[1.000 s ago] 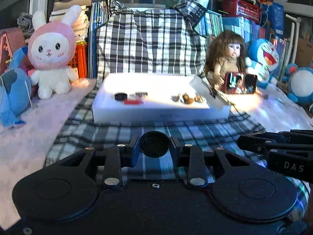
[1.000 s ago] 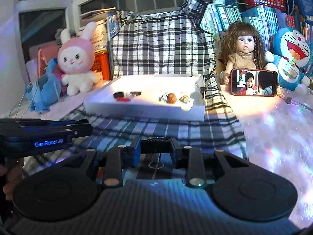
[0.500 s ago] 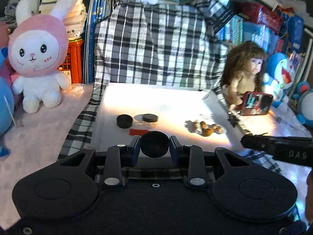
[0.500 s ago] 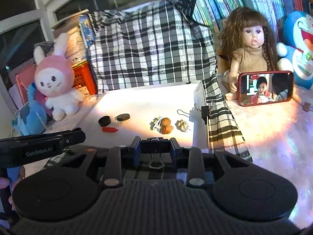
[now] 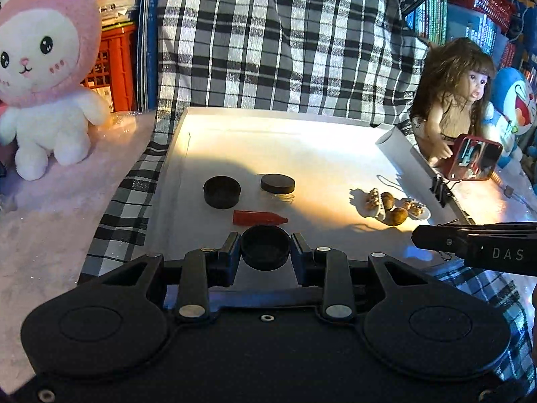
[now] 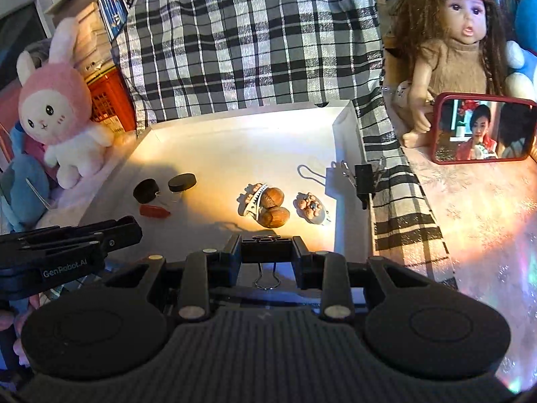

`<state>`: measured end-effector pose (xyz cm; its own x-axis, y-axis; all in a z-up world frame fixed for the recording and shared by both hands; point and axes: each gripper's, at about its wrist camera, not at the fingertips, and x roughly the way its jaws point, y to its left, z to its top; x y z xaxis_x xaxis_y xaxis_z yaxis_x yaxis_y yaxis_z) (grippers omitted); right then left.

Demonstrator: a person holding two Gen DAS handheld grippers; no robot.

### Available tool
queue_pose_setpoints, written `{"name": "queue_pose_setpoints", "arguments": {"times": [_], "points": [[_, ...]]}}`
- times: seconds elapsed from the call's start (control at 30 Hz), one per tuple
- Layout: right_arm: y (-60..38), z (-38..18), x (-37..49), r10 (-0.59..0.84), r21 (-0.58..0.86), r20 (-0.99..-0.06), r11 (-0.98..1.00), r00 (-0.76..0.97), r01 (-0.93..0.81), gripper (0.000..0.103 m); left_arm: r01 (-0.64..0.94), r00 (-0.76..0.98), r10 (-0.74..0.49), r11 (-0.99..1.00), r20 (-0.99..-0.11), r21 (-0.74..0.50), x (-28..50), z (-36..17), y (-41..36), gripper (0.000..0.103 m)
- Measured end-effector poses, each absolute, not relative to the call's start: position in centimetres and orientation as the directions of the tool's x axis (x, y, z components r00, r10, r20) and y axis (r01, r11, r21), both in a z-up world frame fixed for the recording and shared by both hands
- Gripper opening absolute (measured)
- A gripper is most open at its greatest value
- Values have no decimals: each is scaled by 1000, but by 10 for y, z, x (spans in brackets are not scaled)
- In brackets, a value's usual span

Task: Organize rigid objects
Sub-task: 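Carry the binder clip and black cap over the white tray with both tools, then open the right tool releasing the binder clip while the left tool drops the black cap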

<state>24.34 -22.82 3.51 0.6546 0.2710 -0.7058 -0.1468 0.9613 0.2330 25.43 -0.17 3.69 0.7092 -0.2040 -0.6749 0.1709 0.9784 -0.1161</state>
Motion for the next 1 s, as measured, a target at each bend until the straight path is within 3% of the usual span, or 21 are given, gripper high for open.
{"name": "queue_pose_setpoints", "arguments": {"times": [1.0], "points": [[-209,11,281,213,157,-686,977,696,-144,36,124,757,-105,992,-645,-15,298,15,-17,31]]}}
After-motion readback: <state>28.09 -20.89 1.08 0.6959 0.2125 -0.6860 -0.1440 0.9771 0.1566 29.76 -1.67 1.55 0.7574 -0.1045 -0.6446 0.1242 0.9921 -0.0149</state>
